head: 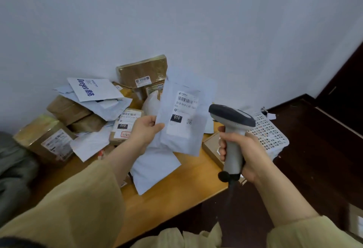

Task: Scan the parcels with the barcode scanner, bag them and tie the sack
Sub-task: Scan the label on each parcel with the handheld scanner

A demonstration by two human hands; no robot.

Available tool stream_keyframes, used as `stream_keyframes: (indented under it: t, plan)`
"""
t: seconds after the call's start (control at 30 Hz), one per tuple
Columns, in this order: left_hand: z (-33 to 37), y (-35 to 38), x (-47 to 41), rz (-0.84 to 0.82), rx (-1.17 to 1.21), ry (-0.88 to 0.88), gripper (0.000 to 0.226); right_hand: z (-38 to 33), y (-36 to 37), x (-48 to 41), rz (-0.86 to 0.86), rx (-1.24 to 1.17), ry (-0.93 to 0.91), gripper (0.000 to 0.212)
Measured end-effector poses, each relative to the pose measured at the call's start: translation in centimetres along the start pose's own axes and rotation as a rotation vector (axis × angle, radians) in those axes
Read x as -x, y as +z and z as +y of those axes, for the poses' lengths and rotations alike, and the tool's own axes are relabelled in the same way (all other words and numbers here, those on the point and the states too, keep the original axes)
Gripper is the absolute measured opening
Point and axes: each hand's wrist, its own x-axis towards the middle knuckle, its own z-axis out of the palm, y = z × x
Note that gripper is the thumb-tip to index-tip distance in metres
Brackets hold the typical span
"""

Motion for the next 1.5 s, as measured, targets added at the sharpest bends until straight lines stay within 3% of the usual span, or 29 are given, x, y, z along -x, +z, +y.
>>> stream_keyframes:
  t: [0.27, 0.53, 1.03, 1.1, 1.27, 1.43, 1.5]
  plan:
    - [-0.4, 1.9, 0.0, 0.101, 0.093, 0.054, 0.01, -0.4, 0.5, 1.3, 0.004, 0.034, -0.025, 0.011]
    - [-0.6, 3.2, 0.6, 0.144, 0.041, 0.039, 0.014, -0.8, 0.4, 2.0, 0.001, 0.041, -0.053, 0.018]
    - [-1.9, 4.4, 1.2, 0.103, 0.078, -0.023, 0.012, -0.9, -0.6, 2.7, -0.005, 0.058, -0.039, 0.009]
    - [-2.6, 4.9, 1.2, 0.076, 0.069, -0.062, 0.01, -0.5, -1.3, 2.3, 0.047, 0.029, -0.014, 0.015]
    - [-4.7, 8.2, 1.8, -0.056, 0.017, -0.189, 0.018, 2.4, -5.4, 0.0, 0.357, 0.06, 0.092, 0.019]
    - [-6.1, 12.1, 0.8, -0.202, -0.043, -0.232, 0.025, 6.0, -8.9, -1.0, 0.448, 0.008, 0.221, 0.032]
    - [-6.1, 13.3, -0.3, -0.236, -0.072, -0.205, 0.041, 6.6, -9.8, -1.8, 0.501, 0.028, 0.233, 0.034]
